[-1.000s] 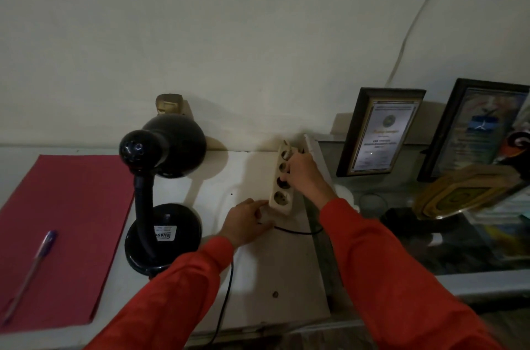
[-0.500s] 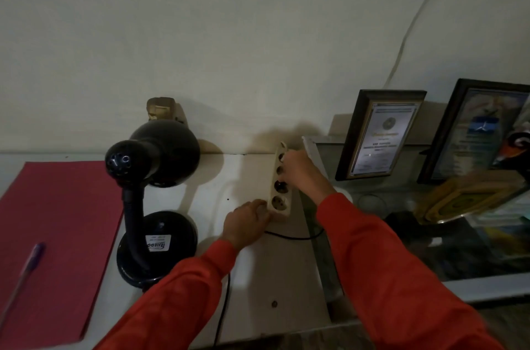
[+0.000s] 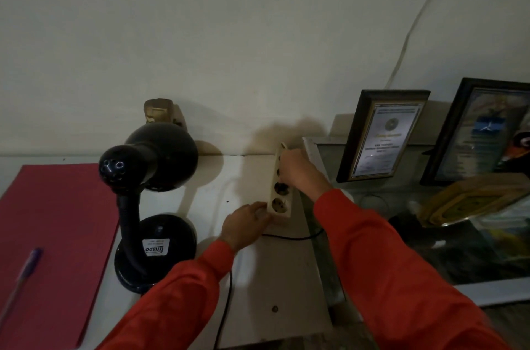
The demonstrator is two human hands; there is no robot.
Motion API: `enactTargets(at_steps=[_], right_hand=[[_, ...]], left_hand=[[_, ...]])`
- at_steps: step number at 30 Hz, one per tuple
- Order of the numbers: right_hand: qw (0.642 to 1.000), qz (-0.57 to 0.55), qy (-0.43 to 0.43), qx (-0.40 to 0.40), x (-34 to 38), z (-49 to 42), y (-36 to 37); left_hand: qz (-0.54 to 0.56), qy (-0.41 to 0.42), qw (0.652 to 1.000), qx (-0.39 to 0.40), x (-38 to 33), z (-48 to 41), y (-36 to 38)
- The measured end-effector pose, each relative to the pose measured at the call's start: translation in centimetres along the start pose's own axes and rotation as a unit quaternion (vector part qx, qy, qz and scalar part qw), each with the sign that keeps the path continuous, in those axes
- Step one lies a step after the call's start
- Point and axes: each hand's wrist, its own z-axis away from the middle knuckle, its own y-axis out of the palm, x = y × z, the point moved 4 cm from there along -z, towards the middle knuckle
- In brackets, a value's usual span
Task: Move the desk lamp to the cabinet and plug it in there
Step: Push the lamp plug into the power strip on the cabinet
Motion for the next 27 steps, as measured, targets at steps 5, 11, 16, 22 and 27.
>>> enactTargets(at_steps=[5,11,16,22,27], right_hand=[[0.992,-0.1,-0.043,-0.057,-0.6,0.5,0.4],[0.981,-0.166,-0.043,-0.089,-1.6,1.0,0.6],[0.986,-0.152,-0.013,-0.064,-1.5,1.2,1.7],[0.983,-0.164,0.02,-0.081,-1.8,1.8,2.4],[0.981,-0.164,0.047,-0.089,-1.6,1.9,3.1]], left_hand=[[-0.011,-0.005,1.0,0.001,0.0,0.1,-0.1],[-0.011,0.001,1.0,-0.001,-0.3,0.2,-0.3],[-0.009,-0.002,1.0,-0.001,-0.2,0.4,-0.4],[-0.016,0.011,1.0,-0.017,-0.5,0.6,-0.3],[-0.03,0.016,0.999,-0.032,-0.6,0.8,-0.4]])
